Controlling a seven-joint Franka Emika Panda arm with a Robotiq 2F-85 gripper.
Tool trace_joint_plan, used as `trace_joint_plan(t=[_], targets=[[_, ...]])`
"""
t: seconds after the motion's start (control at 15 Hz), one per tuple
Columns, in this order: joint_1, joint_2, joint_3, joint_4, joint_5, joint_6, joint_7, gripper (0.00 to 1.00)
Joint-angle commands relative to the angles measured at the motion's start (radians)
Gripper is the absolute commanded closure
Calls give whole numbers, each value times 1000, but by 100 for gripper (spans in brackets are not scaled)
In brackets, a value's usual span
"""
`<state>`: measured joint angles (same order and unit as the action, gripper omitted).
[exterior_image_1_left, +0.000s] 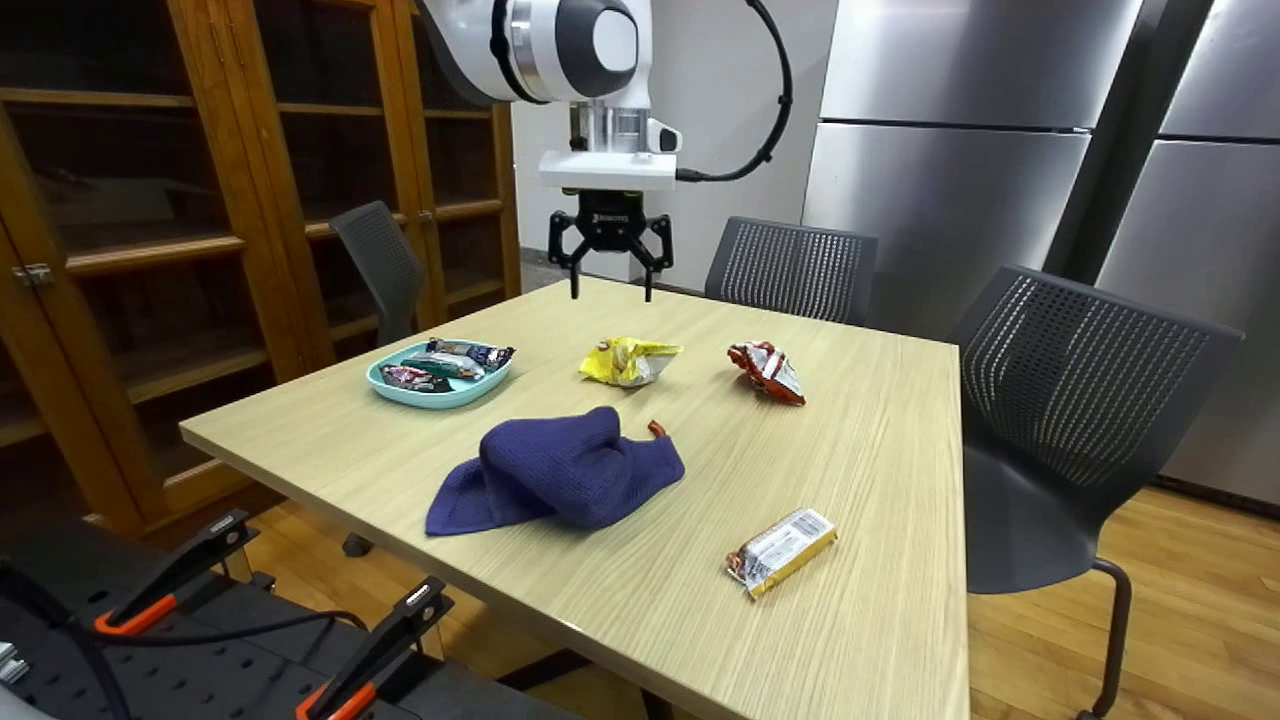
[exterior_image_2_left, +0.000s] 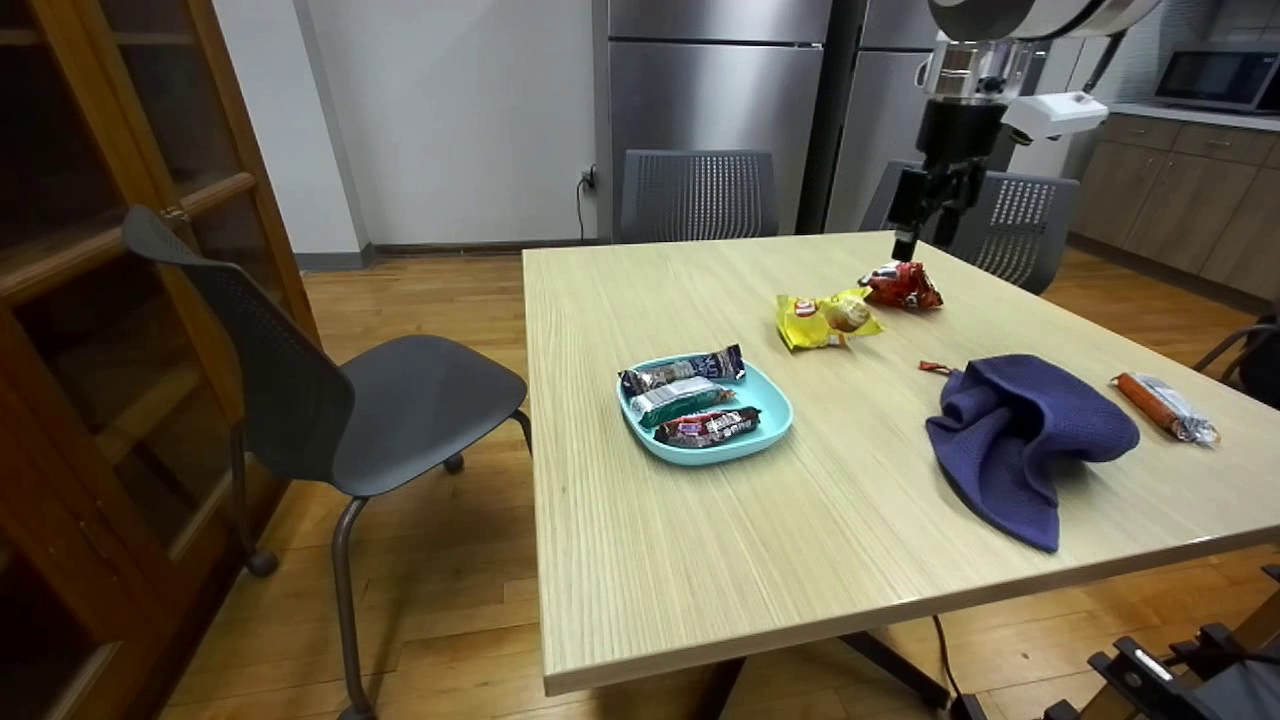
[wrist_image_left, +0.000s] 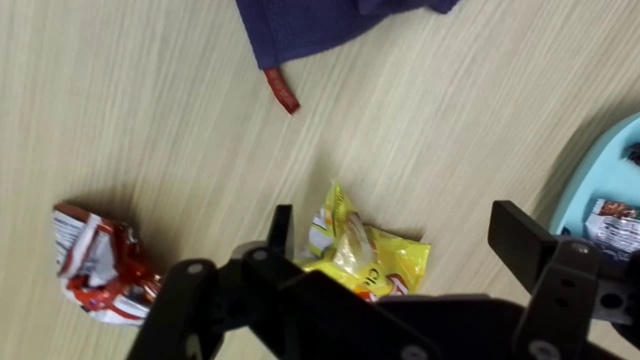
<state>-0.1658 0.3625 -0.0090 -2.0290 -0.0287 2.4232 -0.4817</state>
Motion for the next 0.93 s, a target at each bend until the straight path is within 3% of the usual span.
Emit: trace_joint_plan(t=[0.0, 0.07, 0.6, 0.87], targets=[[-19, -47, -69, -74, -73, 72, 41, 0], [-25, -8, -35, -19, -22, 19, 4, 0], [-25, -2, -37, -23, -28, 27, 2, 0], [-55, -44, -39, -97, 98, 62, 87, 0]])
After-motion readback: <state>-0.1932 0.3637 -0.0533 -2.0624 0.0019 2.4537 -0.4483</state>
